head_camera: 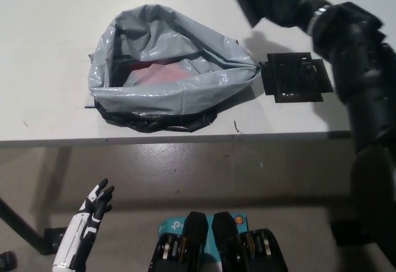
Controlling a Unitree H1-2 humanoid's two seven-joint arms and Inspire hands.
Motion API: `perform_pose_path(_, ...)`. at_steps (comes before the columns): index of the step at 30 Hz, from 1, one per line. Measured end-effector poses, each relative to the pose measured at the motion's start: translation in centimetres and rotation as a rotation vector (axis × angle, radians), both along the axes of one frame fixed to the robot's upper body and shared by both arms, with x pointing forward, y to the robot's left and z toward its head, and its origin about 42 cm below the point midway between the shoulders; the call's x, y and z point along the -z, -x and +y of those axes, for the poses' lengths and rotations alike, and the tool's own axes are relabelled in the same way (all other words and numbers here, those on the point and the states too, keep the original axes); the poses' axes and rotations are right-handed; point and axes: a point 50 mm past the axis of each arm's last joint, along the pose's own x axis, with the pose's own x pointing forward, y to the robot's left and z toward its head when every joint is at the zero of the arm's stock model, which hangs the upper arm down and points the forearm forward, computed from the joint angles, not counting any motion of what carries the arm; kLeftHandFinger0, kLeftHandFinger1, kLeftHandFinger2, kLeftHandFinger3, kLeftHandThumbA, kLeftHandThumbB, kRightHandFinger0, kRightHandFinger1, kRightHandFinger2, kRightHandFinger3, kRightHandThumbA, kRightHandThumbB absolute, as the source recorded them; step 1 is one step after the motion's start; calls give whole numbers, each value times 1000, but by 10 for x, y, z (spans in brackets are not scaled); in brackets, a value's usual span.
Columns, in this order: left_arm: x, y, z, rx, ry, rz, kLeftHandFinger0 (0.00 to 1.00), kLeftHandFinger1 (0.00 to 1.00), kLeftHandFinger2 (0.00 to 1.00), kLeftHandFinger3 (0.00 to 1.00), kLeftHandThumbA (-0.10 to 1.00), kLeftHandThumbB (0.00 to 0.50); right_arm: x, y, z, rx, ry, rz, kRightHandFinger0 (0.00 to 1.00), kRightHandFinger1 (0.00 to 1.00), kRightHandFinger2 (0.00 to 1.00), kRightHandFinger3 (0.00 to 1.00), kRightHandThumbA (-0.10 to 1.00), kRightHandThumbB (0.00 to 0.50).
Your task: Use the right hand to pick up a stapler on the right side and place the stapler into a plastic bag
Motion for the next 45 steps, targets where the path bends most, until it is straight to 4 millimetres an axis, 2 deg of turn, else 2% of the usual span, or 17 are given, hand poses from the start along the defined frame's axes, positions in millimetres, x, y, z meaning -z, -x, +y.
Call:
perform_pose_path(2, 0, 1, -1, 2, -1, 0, 1000, 1000, 1000, 1000, 1000, 6, 2, 1, 14, -23, 12, 17, 0, 277, 623, 704, 375, 169)
perform_pose_path(5, 2, 2, -2, 10, -7, 0, 1000, 1000, 1000, 1000, 1000, 2, 7, 3, 45, -70, 79, 57, 0, 256, 631, 651, 331, 197)
perform_pose_path(8, 2, 3, -4, 17, -12, -4, 1000, 1000, 1000, 1000, 998, 8, 8, 5, 64, -87, 125, 73, 0, 197, 558, 498, 324, 228)
perform_pose_path(10, 2, 3, -5, 20, -14, -5, 1000, 1000, 1000, 1000, 995, 13, 8, 5, 69, -88, 144, 79, 0, 162, 525, 469, 315, 238)
perform_pose_path(12, 2, 3, -7, 27, -16, -7, 1000, 1000, 1000, 1000, 993, 11, 8, 7, 85, -96, 199, 96, 0, 158, 527, 479, 316, 247)
perform_pose_path(18, 1, 3, -11, 41, -21, -9, 1000, 1000, 1000, 1000, 970, 11, 9, 11, 105, -92, 310, 97, 0, 197, 603, 588, 326, 249)
perform_pose_path(22, -2, 3, -12, 45, -26, -20, 1000, 1000, 1000, 1000, 962, 12, 14, 12, 108, -79, 373, 101, 0, 213, 638, 734, 283, 262)
perform_pose_path(23, -3, 3, -12, 46, -28, -25, 1000, 1000, 1000, 1000, 961, 13, 16, 12, 108, -74, 383, 104, 0, 231, 662, 860, 282, 256)
perform_pose_path(25, -6, 3, -12, 49, -32, -33, 1000, 1000, 1000, 1000, 962, 14, 17, 12, 107, -57, 406, 103, 0, 258, 706, 813, 289, 255)
perform_pose_path(27, -7, 3, -12, 52, -36, -35, 1000, 1000, 1000, 1000, 965, 19, 17, 11, 106, -34, 435, 89, 0, 319, 714, 518, 336, 306)
perform_pose_path(28, -7, 3, -12, 55, -38, -36, 1000, 1000, 1000, 1000, 966, 16, 17, 10, 105, -12, 463, 74, 34, 382, 793, 539, 366, 298)
perform_pose_path(29, -7, 3, -12, 56, -39, -36, 1000, 1000, 1000, 1000, 960, 13, 17, 10, 105, -1, 484, 63, 248, 634, 1000, 773, 387, 292)
perform_pose_path(30, -7, 3, -12, 57, -40, -36, 1000, 1000, 1000, 1000, 958, 11, 16, 9, 104, 12, 508, 48, 550, 947, 1000, 1000, 450, 286)
perform_pose_path(31, -7, 3, -12, 59, -41, -35, 1000, 1000, 1000, 1000, 953, 4, 16, 9, 104, 25, 535, 30, 1000, 1000, 1000, 1000, 533, 289)
perform_pose_path(34, -7, 3, -13, 62, -42, -34, 1000, 1000, 1000, 1000, 948, 8, 16, 8, 103, 48, 603, -24, 1000, 1000, 1000, 1000, 620, 276)
perform_pose_path(38, -7, 3, -13, 70, -43, -33, 1000, 1000, 1000, 1000, 948, 14, 13, 7, 105, 56, 695, -130, 1000, 1000, 1000, 1000, 614, 351)
perform_pose_path(45, -10, 1, -12, 84, -52, -36, 1000, 1000, 1000, 1000, 944, 15, 5, 4, 99, 78, 779, -267, 1000, 1000, 1000, 1000, 627, 354)
